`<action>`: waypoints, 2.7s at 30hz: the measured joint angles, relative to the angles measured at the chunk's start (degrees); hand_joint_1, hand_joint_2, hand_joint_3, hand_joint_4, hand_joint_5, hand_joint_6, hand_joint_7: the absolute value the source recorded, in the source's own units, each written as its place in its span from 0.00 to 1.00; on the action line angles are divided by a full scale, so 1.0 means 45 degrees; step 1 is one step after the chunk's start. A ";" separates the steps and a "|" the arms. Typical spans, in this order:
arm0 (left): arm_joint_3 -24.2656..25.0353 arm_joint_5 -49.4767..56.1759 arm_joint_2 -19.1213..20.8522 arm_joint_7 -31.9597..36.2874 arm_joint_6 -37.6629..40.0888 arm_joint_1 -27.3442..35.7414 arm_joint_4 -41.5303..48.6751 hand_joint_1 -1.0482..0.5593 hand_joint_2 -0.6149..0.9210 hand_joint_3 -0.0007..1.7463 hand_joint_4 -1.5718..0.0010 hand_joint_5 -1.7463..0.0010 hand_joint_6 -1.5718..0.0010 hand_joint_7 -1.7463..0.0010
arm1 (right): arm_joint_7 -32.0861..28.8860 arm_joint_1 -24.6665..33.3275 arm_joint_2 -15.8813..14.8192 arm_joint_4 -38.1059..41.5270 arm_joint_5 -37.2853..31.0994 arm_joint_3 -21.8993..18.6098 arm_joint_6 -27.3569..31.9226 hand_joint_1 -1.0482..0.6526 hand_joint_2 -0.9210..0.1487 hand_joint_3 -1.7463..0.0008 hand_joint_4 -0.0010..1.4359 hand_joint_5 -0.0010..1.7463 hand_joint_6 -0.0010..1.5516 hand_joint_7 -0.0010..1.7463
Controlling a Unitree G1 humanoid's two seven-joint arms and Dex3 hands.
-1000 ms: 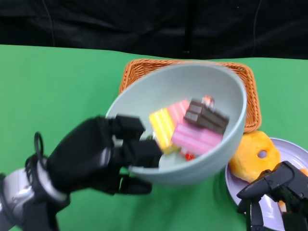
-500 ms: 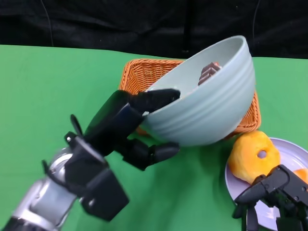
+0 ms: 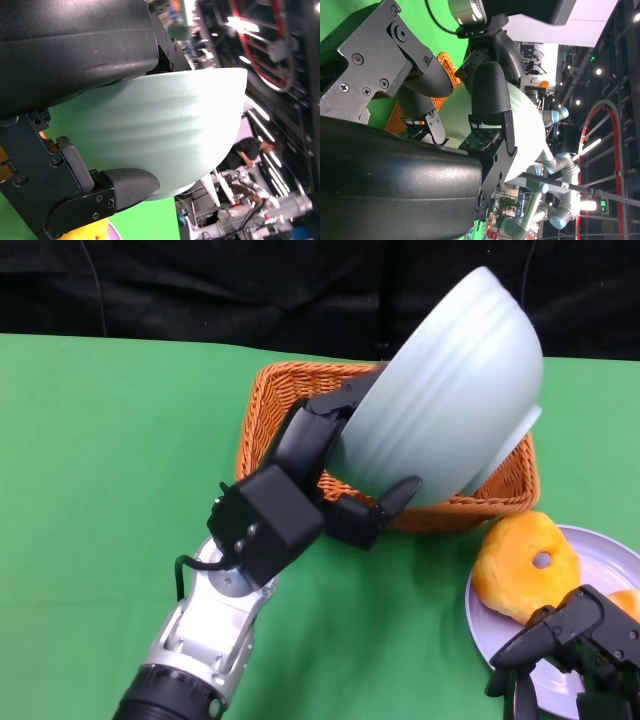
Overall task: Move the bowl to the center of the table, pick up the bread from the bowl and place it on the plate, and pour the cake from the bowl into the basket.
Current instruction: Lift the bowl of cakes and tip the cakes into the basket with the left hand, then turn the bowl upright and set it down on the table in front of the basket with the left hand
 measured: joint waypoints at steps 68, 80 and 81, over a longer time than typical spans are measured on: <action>0.2005 -0.2188 0.1616 -0.5045 0.1720 0.3239 -0.3912 0.55 0.66 0.80 0.35 0.00 0.41 0.07 | 0.0364 -0.0012 -0.0318 0.0076 0.0082 -0.0103 0.0041 0.63 0.53 0.15 0.52 0.96 0.43 0.85; 0.1809 0.4911 0.5496 -0.2931 -0.6979 0.3741 -0.3270 0.58 0.66 0.67 0.39 0.00 0.53 0.00 | 0.0371 -0.0039 -0.0239 0.0057 0.0105 -0.0089 0.0042 0.62 0.51 0.17 0.51 0.96 0.41 0.84; 0.1887 0.5942 0.5700 -0.2228 -0.7559 0.3701 -0.3102 0.59 0.66 0.64 0.39 0.00 0.53 0.00 | 0.0371 -0.0039 -0.0238 0.0058 0.0105 -0.0087 0.0043 0.62 0.51 0.17 0.51 0.96 0.41 0.84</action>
